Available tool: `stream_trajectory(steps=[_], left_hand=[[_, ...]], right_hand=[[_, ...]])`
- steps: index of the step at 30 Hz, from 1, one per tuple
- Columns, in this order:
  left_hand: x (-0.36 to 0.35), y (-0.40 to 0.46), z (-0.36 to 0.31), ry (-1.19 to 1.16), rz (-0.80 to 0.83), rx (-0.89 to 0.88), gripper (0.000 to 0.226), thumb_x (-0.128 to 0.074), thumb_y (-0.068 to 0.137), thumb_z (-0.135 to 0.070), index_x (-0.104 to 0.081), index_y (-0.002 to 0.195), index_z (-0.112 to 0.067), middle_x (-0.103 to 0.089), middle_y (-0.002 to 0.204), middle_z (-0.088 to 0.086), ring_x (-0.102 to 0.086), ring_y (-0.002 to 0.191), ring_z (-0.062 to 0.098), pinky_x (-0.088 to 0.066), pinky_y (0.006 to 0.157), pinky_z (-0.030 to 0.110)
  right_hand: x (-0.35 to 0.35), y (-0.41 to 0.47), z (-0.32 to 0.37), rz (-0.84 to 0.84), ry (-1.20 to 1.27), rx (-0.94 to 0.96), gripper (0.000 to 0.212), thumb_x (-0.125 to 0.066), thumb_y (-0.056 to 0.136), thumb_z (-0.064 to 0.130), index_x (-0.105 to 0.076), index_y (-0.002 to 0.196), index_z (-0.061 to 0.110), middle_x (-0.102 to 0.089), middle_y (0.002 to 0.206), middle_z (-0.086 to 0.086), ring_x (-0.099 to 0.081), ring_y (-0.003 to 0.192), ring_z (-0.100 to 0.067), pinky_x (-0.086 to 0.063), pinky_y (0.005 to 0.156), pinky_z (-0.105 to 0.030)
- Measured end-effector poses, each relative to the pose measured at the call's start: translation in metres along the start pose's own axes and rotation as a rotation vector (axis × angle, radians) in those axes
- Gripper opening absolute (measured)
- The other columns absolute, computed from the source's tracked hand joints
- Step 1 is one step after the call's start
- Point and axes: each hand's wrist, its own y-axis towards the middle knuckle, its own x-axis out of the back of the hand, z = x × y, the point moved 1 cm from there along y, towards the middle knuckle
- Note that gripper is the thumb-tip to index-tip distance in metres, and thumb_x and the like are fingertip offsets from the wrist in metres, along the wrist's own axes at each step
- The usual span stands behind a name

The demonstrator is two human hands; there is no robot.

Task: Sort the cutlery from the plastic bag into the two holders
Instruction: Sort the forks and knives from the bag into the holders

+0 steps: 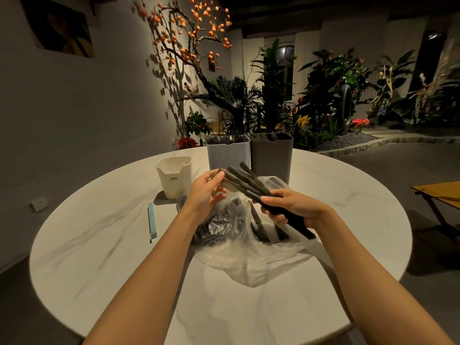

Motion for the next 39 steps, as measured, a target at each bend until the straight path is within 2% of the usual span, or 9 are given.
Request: stream_trajectory(steps=[3,5,8,11,14,16,21,28,39], left_hand=[[0.0,0.001,0.0,-0.074,-0.042,0.048,0.027,-0.046,0.101,-0.024,-0.066,0.099,-0.005,-0.065,0.085,0.007,-0.054,0.063,0.011,-0.046,0.056,0.021],[0.001,0.002,0.001,0.028,-0.067,0.023,0.031,-0.047,0.101,-0.028,-0.067,0.094,-0.006,-0.066,0.083,0.006,-0.056,0.067,0.012,-0.046,0.059,0.022],[0.003,0.0,0.001,0.183,-0.048,-0.031,0.02,-0.051,0.099,-0.021,-0.066,0.097,-0.009,-0.068,0.083,0.004,-0.06,0.075,0.014,-0.048,0.061,0.022],[0.002,0.0,-0.004,0.266,-0.065,-0.047,0.014,-0.047,0.099,-0.014,-0.061,0.102,-0.011,-0.067,0.087,0.005,-0.062,0.078,0.015,-0.05,0.059,0.022],[-0.001,0.0,-0.01,0.22,-0.041,-0.024,0.033,-0.042,0.101,-0.036,-0.064,0.09,-0.013,-0.065,0.08,0.002,-0.058,0.069,0.012,-0.046,0.063,0.026],[-0.002,-0.002,-0.012,0.313,0.0,-0.061,0.039,-0.046,0.097,-0.044,-0.067,0.089,-0.012,-0.064,0.076,0.0,-0.055,0.061,0.009,-0.045,0.058,0.021],[-0.003,-0.002,-0.005,0.556,0.058,-0.134,0.016,-0.06,0.093,-0.031,-0.065,0.091,-0.016,-0.063,0.079,0.001,-0.056,0.072,0.01,-0.044,0.055,0.012],[0.007,0.003,-0.006,0.42,-0.02,-0.149,0.03,-0.054,0.098,-0.025,-0.06,0.102,0.005,-0.054,0.068,0.004,-0.048,0.053,0.008,-0.038,0.045,0.014],[0.019,0.009,-0.004,0.324,-0.082,-0.128,0.018,-0.043,0.102,-0.015,-0.059,0.095,-0.008,-0.048,0.062,-0.001,-0.041,0.05,0.004,-0.035,0.048,0.016]], right_hand=[[0.001,0.0,0.0,-0.007,0.013,0.003,0.04,-0.061,0.082,0.03,-0.051,0.109,0.002,-0.055,0.077,-0.006,-0.045,0.052,-0.008,-0.043,0.046,-0.014],[0.0,0.0,0.0,-0.004,-0.01,0.003,0.034,-0.059,0.085,0.029,-0.052,0.106,0.003,-0.054,0.077,-0.007,-0.044,0.051,-0.008,-0.042,0.045,-0.014],[0.0,-0.001,0.0,0.01,-0.021,0.014,0.017,-0.053,0.094,0.022,-0.053,0.097,0.005,-0.052,0.075,-0.006,-0.042,0.05,-0.008,-0.039,0.044,-0.014],[0.001,-0.003,0.0,0.03,-0.049,0.024,0.015,-0.052,0.097,0.019,-0.051,0.088,0.007,-0.049,0.073,-0.007,-0.038,0.049,-0.009,-0.035,0.043,-0.015],[-0.001,-0.005,0.0,0.074,-0.114,0.023,0.015,-0.053,0.096,0.019,-0.051,0.089,0.006,-0.048,0.073,-0.008,-0.038,0.048,-0.009,-0.036,0.044,-0.015],[-0.004,-0.005,0.001,0.093,-0.154,0.006,0.013,-0.052,0.097,0.017,-0.051,0.09,0.006,-0.05,0.073,-0.008,-0.039,0.048,-0.009,-0.037,0.044,-0.015],[-0.006,-0.006,0.002,0.129,-0.223,-0.031,0.014,-0.053,0.095,0.02,-0.053,0.092,0.006,-0.053,0.07,-0.005,-0.041,0.048,-0.009,-0.039,0.045,-0.015],[-0.001,-0.004,0.001,0.093,-0.188,-0.008,0.011,-0.051,0.098,0.017,-0.054,0.098,0.006,-0.059,0.076,-0.003,-0.046,0.051,-0.007,-0.042,0.047,-0.014],[0.002,-0.007,-0.001,0.092,-0.121,-0.042,0.01,-0.048,0.099,0.016,-0.054,0.099,0.007,-0.059,0.076,-0.003,-0.045,0.051,-0.007,-0.041,0.046,-0.014]])
